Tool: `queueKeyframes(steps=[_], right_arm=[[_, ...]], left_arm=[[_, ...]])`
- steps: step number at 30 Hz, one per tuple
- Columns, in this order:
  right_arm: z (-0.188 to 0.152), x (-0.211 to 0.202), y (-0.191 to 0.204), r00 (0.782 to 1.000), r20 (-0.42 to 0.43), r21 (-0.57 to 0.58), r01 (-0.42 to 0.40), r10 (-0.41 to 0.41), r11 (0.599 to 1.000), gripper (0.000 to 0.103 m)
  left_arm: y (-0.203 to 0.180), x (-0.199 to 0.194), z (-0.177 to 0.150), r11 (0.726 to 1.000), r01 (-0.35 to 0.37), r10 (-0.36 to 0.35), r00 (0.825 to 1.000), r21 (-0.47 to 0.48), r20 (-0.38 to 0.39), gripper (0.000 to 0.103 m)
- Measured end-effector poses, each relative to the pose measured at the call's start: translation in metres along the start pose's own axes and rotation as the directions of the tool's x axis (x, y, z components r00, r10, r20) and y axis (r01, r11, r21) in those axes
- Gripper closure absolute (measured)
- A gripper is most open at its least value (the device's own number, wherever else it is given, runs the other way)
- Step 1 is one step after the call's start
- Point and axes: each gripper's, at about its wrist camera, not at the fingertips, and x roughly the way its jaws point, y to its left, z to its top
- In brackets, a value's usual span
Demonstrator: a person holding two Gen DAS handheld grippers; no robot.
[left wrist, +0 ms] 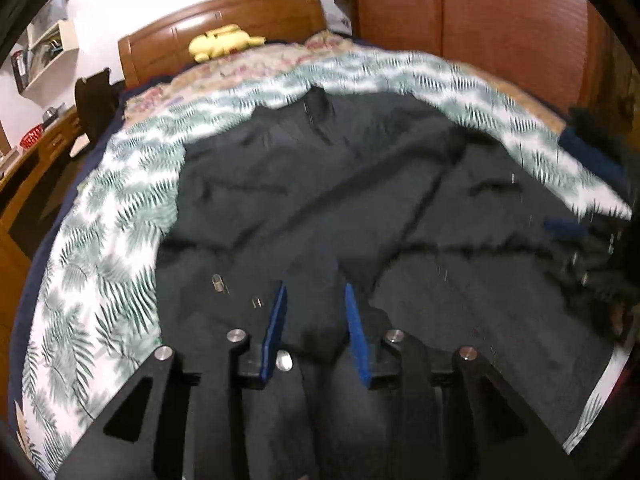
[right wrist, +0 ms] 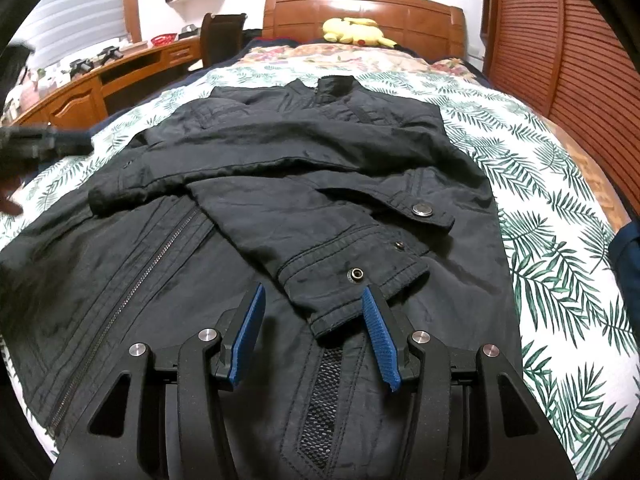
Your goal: Fold large clothes
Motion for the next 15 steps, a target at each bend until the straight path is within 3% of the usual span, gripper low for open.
queueKeyframes(steps=[7, 12, 15], right_arm=[[0.0, 0.001, 0.002, 1.0, -0.005, -0.008, 0.001, -0.001, 1.0, 0.051], [0.0, 0.001, 0.003, 1.0, -0.006, -0.01, 0.002, -0.002, 1.0, 0.051], [0.0, 0.001, 0.003, 1.0, -0.005, -0.01, 0.001, -0.001, 1.0, 0.051]], left_arm=[[-0.011, 0.019, -0.025, 1.0, 0.006, -0.005, 0.998, 0.012, -0.068, 0.071], [-0.01, 0.033, -0.028, 0.998, -0.062, 0.064, 0.993, 0.019, -0.101, 0.071], [-0.002, 0.033, -0.028, 1.0, -0.015, 0.013, 0.995, -0.016, -0.097, 0.071]])
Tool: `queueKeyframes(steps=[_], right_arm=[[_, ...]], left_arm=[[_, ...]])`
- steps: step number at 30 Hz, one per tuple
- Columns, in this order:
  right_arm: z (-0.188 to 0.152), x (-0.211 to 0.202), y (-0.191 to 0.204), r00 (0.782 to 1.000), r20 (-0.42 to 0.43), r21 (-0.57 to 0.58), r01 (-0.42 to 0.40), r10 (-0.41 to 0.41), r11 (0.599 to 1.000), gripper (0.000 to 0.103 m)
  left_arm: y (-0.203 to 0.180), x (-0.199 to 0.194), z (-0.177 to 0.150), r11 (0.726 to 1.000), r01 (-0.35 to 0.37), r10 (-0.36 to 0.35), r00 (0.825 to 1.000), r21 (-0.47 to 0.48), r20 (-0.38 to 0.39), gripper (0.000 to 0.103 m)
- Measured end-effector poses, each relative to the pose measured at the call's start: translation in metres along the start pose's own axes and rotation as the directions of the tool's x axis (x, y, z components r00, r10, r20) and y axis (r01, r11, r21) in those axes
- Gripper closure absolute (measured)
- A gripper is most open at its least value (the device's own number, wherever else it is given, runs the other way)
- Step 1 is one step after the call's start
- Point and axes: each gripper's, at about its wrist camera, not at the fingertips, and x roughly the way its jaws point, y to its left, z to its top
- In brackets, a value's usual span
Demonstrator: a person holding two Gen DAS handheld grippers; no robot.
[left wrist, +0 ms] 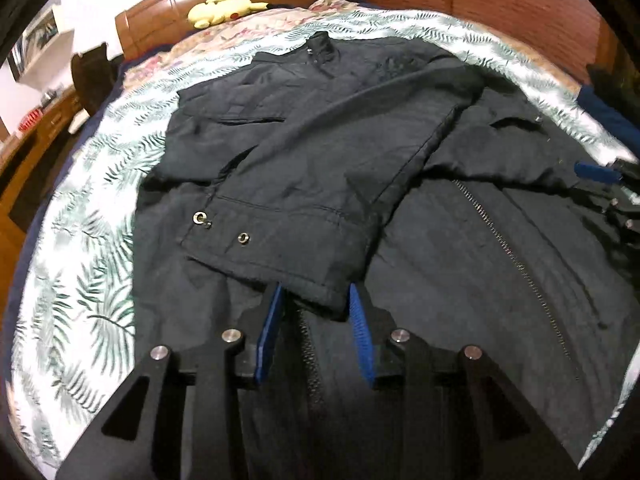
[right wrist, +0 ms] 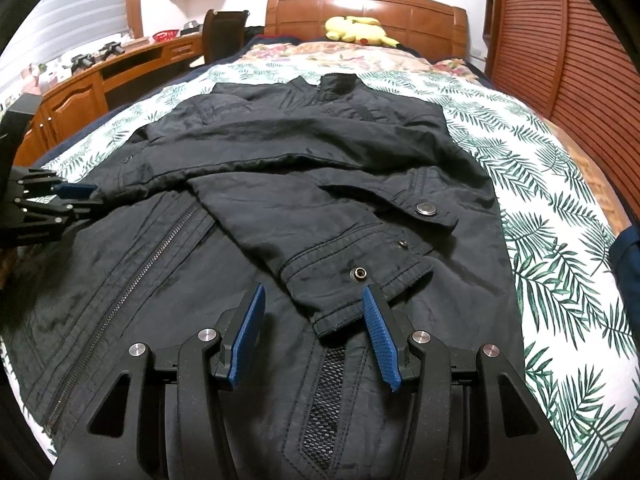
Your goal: Fold large clothes
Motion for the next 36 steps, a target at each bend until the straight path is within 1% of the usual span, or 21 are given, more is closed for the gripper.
queueKeyframes(steps=[1, 2, 4, 5, 6, 7, 8, 9, 10, 11, 13, 15, 17, 19, 20, 21, 24, 28, 30, 33, 36], right_arm=[[0.0, 0.0, 0.0, 1.0, -0.001, -0.001, 0.0, 0.0, 1.0, 0.051], [0.0, 0.0, 0.0, 1.0, -0.001, -0.001, 0.0, 0.0, 1.0, 0.051], [0.0, 0.0, 0.001, 1.0, -0.002, -0.001, 0.001, -0.001, 1.0, 0.051], [0.0, 0.0, 0.001, 1.0, -0.003, -0.001, 0.001, -0.001, 1.0, 0.051], [0.001, 0.0, 0.002, 1.0, -0.004, -0.003, 0.002, -0.002, 1.0, 0.051], [0.001, 0.001, 0.002, 1.0, -0.005, -0.006, 0.002, -0.002, 1.0, 0.051], [0.001, 0.001, 0.002, 1.0, -0.005, -0.008, 0.003, -0.003, 1.0, 0.051], [0.001, 0.001, 0.002, 1.0, -0.006, -0.01, 0.003, -0.003, 1.0, 0.051], [0.001, 0.001, 0.002, 1.0, -0.007, -0.01, 0.002, -0.002, 1.0, 0.051], [0.0, 0.001, 0.002, 1.0, -0.006, -0.008, 0.002, -0.002, 1.0, 0.051], [0.0, 0.001, 0.001, 1.0, -0.004, -0.004, -0.003, 0.003, 1.0, 0.051], [0.0, 0.0, -0.001, 1.0, -0.003, 0.003, -0.01, 0.01, 1.0, 0.051], [0.001, 0.001, -0.003, 1.0, -0.005, 0.01, -0.013, 0.013, 1.0, 0.051], [0.004, 0.0, -0.004, 1.0, -0.012, 0.011, -0.012, 0.012, 1.0, 0.051], [0.006, -0.001, -0.004, 1.0, -0.007, 0.011, -0.017, 0.017, 1.0, 0.051], [0.008, -0.003, -0.004, 1.0, -0.002, 0.009, -0.024, 0.024, 1.0, 0.051], [0.016, -0.014, -0.006, 0.999, 0.021, 0.003, -0.032, 0.032, 0.999, 0.051], [0.031, -0.023, -0.015, 0.999, 0.047, -0.008, -0.025, 0.025, 1.0, 0.051], [0.04, -0.017, -0.026, 0.999, 0.032, -0.021, -0.006, 0.007, 1.0, 0.05], [0.053, 0.001, -0.042, 0.998, -0.022, -0.083, 0.057, -0.059, 0.995, 0.05], [0.073, 0.024, -0.067, 0.995, -0.058, -0.112, 0.071, -0.078, 0.991, 0.05]], left_arm=[[0.002, -0.002, 0.0, 1.0, 0.006, -0.006, 1.0, -0.004, 0.007, 0.071], [0.003, -0.003, 0.001, 1.0, 0.01, -0.01, 1.0, -0.003, 0.014, 0.078], [0.004, -0.009, 0.002, 1.0, 0.022, -0.022, 0.999, 0.009, 0.028, 0.088], [0.004, -0.012, 0.003, 1.0, 0.019, -0.02, 0.999, 0.014, 0.043, 0.096], [0.004, -0.017, 0.004, 1.0, 0.013, -0.014, 0.998, 0.016, 0.062, 0.099], [0.005, -0.022, 0.005, 1.0, -0.001, 0.0, 0.997, 0.016, 0.079, 0.1], [0.007, -0.032, 0.007, 1.0, -0.028, 0.027, 0.993, 0.009, 0.113, 0.1], [0.009, -0.038, 0.009, 0.999, -0.034, 0.034, 0.99, -0.002, 0.135, 0.1], [0.014, -0.049, 0.011, 0.999, -0.031, 0.036, 0.985, -0.027, 0.172, 0.1], [0.019, -0.058, 0.012, 0.998, -0.024, 0.034, 0.981, -0.056, 0.192, 0.1], [0.029, -0.066, 0.015, 0.996, 0.01, 0.01, 0.978, -0.091, 0.208, 0.1], [0.034, -0.076, 0.014, 0.995, 0.011, 0.013, 0.974, -0.102, 0.225, 0.1], [0.04, -0.084, 0.011, 0.993, 0.04, -0.012, 0.972, -0.115, 0.236, 0.099], [0.045, -0.087, 0.006, 0.989, 0.072, -0.041, 0.971, -0.126, 0.235, 0.096], [0.047, -0.089, 0.002, 0.988, 0.083, -0.051, 0.971, -0.127, 0.234, 0.093], [0.048, -0.089, -0.001, 0.988, 0.085, -0.053, 0.97, -0.128, 0.238, 0.092], [0.05, -0.093, -0.015, 0.986, 0.096, -0.06, 0.965, -0.134, 0.255, 0.082], [0.054, -0.091, -0.034, 0.979, 0.133, -0.093, 0.967, -0.157, 0.238, 0.077], [0.054, -0.09, -0.043, 0.979, 0.125, -0.086, 0.969, -0.159, 0.231, 0.075], [0.056, -0.092, -0.054, 0.981, 0.109, -0.07, 0.969, -0.159, 0.235, 0.072], [0.061, -0.093, -0.059, 0.979, 0.109, -0.066, 0.969, -0.172, 0.237, 0.07]])
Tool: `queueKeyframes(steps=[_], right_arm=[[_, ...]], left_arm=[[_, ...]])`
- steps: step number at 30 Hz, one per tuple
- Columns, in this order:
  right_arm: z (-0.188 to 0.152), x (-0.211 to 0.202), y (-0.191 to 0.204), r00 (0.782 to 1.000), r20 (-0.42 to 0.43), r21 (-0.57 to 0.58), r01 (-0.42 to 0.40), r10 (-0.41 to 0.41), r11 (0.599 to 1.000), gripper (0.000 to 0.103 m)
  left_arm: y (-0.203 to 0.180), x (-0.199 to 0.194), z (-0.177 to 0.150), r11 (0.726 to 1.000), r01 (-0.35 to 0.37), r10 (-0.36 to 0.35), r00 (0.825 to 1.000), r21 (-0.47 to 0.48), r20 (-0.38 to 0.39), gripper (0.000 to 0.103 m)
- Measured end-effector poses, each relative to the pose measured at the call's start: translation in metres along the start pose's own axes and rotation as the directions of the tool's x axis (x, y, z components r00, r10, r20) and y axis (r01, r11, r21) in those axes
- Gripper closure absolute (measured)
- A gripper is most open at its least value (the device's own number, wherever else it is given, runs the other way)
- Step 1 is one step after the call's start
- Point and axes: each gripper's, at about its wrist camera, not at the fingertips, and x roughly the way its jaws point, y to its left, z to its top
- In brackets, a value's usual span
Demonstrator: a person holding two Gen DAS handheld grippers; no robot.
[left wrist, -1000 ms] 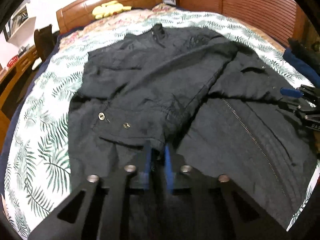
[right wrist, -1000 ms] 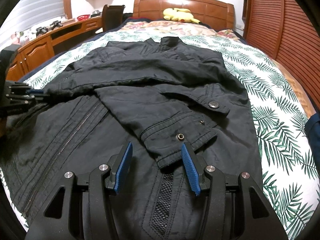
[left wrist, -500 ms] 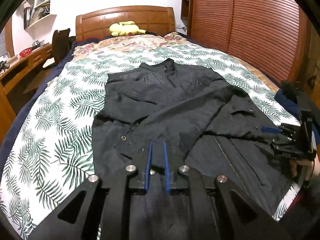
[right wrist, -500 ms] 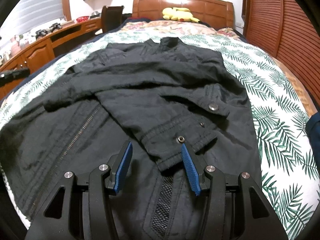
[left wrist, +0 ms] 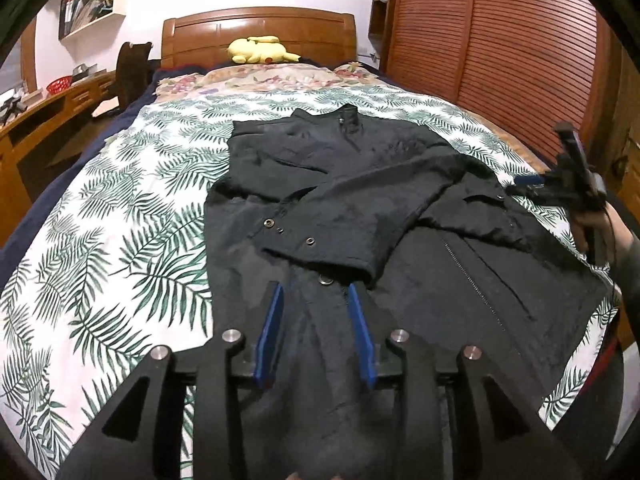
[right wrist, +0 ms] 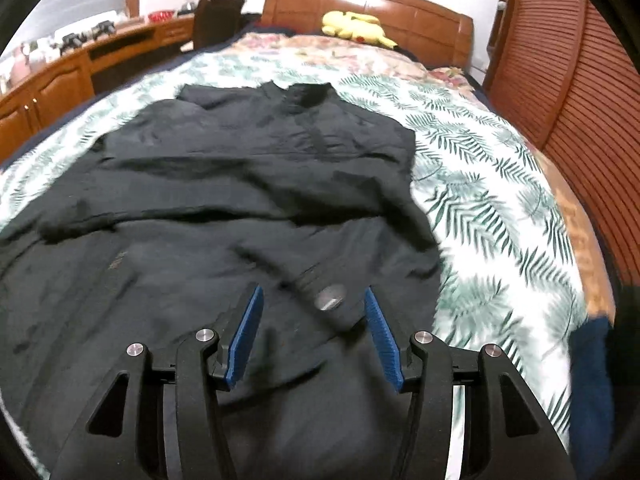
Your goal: Fold large clothes
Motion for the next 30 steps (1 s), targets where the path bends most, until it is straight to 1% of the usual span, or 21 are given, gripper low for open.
queueKeyframes(steps=[5, 8, 10, 11, 12, 13, 14, 15, 16, 18, 20, 22, 23, 24, 26, 28, 30], right_arm=[[0.037, 0.052, -0.04, 0.998, -0.045, -0.005, 0.054, -0.054, 0.999, 0.05], [0.052, 0.087, -0.062, 0.995, -0.087, 0.036, 0.059, -0.056, 0.998, 0.05], [0.056, 0.097, -0.073, 0.996, -0.082, 0.064, 0.047, -0.042, 0.997, 0.061], [0.056, 0.101, -0.079, 0.997, -0.076, 0.079, 0.035, -0.029, 0.996, 0.071], [0.056, 0.106, -0.084, 0.997, -0.08, 0.088, 0.016, -0.009, 0.996, 0.086], [0.055, 0.111, -0.087, 0.996, -0.091, 0.081, 0.005, 0.002, 0.997, 0.094], [0.053, 0.114, -0.088, 0.994, -0.101, 0.05, 0.052, -0.047, 0.997, 0.096], [0.051, 0.116, -0.093, 0.985, -0.11, 0.036, 0.135, -0.13, 0.99, 0.097], [0.05, 0.117, -0.097, 0.981, -0.118, 0.052, 0.162, -0.155, 0.985, 0.097], [0.047, 0.117, -0.111, 0.986, -0.126, 0.121, 0.121, -0.106, 0.985, 0.097], [0.048, 0.107, -0.11, 0.99, -0.1, 0.123, 0.115, -0.103, 0.986, 0.097], [0.053, 0.095, -0.108, 0.993, -0.082, 0.139, 0.098, -0.088, 0.985, 0.091], [0.056, 0.089, -0.107, 0.994, -0.066, 0.146, 0.09, -0.081, 0.985, 0.08], [0.058, 0.083, -0.106, 0.996, -0.05, 0.148, 0.082, -0.076, 0.986, 0.065], [0.067, 0.069, -0.096, 0.999, 0.008, 0.133, 0.045, -0.047, 0.99, 0.054], [0.075, 0.065, -0.085, 0.999, 0.035, 0.111, 0.032, -0.036, 0.993, 0.053], [0.081, 0.069, -0.072, 0.999, 0.028, 0.098, 0.016, -0.019, 0.995, 0.053]], left_arm=[[0.012, 0.001, -0.004, 0.999, -0.008, 0.008, 1.0, -0.032, -0.004, 0.068], [0.016, 0.004, -0.006, 0.999, -0.017, 0.016, 1.0, -0.027, -0.016, 0.068], [0.018, 0.006, -0.007, 0.999, -0.023, 0.022, 1.0, -0.025, -0.022, 0.067], [0.019, 0.008, -0.007, 0.999, -0.02, 0.019, 1.0, -0.025, -0.025, 0.067], [0.02, 0.009, -0.008, 0.999, -0.017, 0.016, 0.999, -0.027, -0.028, 0.067], [0.02, 0.011, -0.008, 1.0, -0.014, 0.013, 0.999, -0.028, -0.032, 0.067], [0.02, 0.012, -0.009, 1.0, -0.013, 0.012, 0.999, -0.025, -0.037, 0.067], [0.02, 0.013, -0.009, 1.0, -0.013, 0.012, 0.999, -0.022, -0.038, 0.067], [0.019, 0.014, -0.01, 1.0, -0.012, 0.011, 0.999, -0.021, -0.04, 0.066], [0.018, 0.015, -0.011, 1.0, -0.009, 0.009, 0.999, -0.017, -0.044, 0.066], [0.017, 0.016, -0.011, 1.0, -0.018, 0.017, 0.999, -0.008, -0.043, 0.066], [0.017, 0.015, -0.011, 1.0, -0.024, 0.024, 0.999, -0.002, -0.043, 0.065], [0.016, 0.015, -0.012, 1.0, -0.026, 0.026, 0.999, -0.002, -0.042, 0.065], [0.016, 0.014, -0.012, 1.0, -0.029, 0.029, 0.999, -0.001, -0.041, 0.065], [0.015, 0.013, -0.012, 0.999, -0.037, 0.037, 0.999, 0.002, -0.039, 0.065], [0.013, 0.013, -0.012, 0.999, -0.047, 0.047, 0.998, 0.006, -0.038, 0.065], [0.013, 0.013, -0.013, 0.999, -0.052, 0.052, 0.998, 0.006, -0.039, 0.065]])
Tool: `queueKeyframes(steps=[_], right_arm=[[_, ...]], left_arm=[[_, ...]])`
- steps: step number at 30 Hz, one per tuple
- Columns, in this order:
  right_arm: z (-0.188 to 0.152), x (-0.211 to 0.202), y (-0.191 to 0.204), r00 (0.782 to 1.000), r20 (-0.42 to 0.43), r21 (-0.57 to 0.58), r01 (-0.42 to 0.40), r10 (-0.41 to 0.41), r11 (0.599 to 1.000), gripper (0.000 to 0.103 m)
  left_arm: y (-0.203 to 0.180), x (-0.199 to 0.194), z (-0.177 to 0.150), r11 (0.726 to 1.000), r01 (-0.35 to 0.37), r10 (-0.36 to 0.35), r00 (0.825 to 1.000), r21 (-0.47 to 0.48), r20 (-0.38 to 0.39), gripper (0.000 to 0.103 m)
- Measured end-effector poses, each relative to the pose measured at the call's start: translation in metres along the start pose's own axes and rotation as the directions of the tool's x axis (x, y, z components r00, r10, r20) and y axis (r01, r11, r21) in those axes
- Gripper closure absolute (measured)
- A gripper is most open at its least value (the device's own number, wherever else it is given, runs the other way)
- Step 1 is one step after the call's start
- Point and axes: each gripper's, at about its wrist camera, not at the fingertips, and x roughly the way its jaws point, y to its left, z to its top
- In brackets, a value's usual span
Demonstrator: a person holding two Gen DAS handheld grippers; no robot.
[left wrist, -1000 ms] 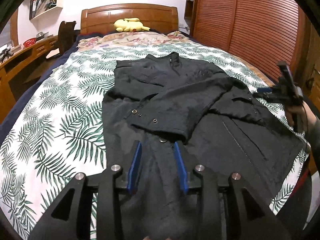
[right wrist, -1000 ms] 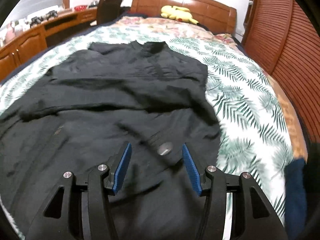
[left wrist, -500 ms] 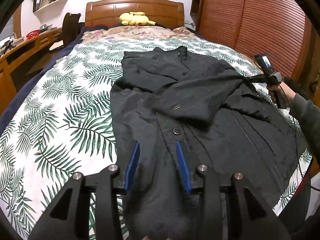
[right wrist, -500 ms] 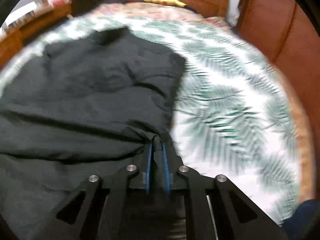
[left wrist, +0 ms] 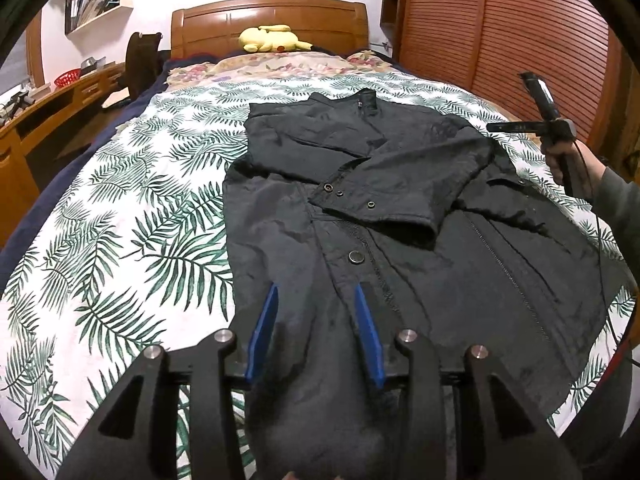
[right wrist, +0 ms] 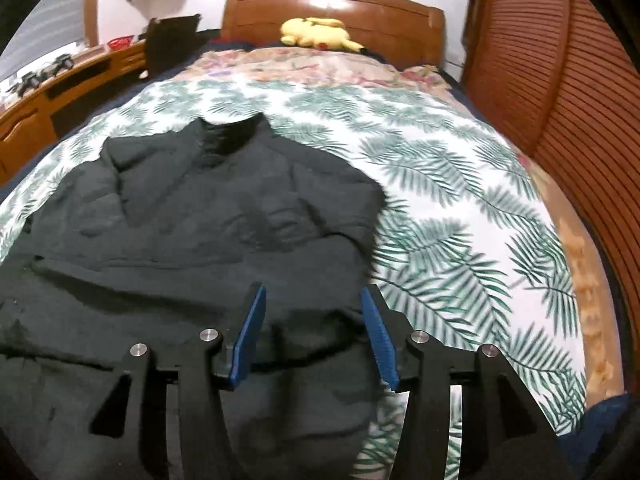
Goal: Fold large clothes
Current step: 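Move both tools to the jacket hem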
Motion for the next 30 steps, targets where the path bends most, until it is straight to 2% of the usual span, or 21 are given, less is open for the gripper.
queueKeyframes(steps=[3, 10, 14, 17, 22, 26, 30], right_arm=[[0.0, 0.016, 0.017, 0.998, -0.046, -0.003, -0.039, 0.039, 0.999, 0.053], [-0.02, 0.062, 0.03, 0.989, -0.149, -0.021, -0.024, 0.021, 0.999, 0.052], [-0.023, 0.059, 0.033, 0.99, -0.143, -0.05, 0.005, -0.012, 0.999, 0.052], [-0.024, 0.038, 0.039, 0.992, -0.114, -0.092, 0.035, -0.046, 0.995, 0.052], [-0.042, -0.015, 0.048, 0.997, -0.075, -0.087, -0.016, 0.009, 0.996, 0.052], [-0.075, -0.055, 0.058, 0.994, -0.091, -0.086, -0.069, 0.061, 0.994, 0.052], [-0.113, -0.089, 0.066, 0.991, -0.104, -0.09, -0.09, 0.08, 0.992, 0.052]], left_arm=[[-0.001, 0.001, -0.001, 1.0, -0.012, 0.012, 1.0, 0.001, -0.007, 0.064], [-0.002, 0.002, -0.002, 1.0, -0.029, 0.029, 0.999, 0.01, -0.014, 0.064], [-0.003, 0.0, -0.003, 0.999, -0.033, 0.033, 0.999, 0.011, -0.011, 0.064], [-0.004, -0.005, -0.005, 0.999, -0.03, 0.03, 1.0, 0.014, -0.009, 0.063], [-0.007, -0.017, -0.009, 1.0, -0.009, 0.009, 1.0, 0.021, 0.002, 0.063], [-0.008, -0.027, -0.017, 1.0, -0.019, 0.019, 1.0, 0.015, 0.014, 0.063], [-0.005, -0.032, -0.027, 1.0, -0.008, 0.009, 1.0, 0.003, -0.007, 0.063]])
